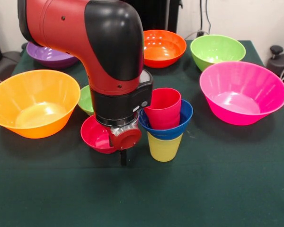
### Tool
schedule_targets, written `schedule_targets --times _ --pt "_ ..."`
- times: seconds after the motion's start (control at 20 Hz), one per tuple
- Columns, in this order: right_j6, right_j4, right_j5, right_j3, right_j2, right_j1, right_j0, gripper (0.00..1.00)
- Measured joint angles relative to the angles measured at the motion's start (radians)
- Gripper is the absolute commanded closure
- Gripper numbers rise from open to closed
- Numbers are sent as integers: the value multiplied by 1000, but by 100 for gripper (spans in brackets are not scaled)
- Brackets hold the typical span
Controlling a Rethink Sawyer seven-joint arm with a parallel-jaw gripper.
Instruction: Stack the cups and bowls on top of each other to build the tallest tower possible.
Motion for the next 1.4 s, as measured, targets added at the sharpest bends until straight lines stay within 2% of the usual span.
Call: schedule_targets --times 1.4 --pt "0 -2 0 9 0 13 -53 0"
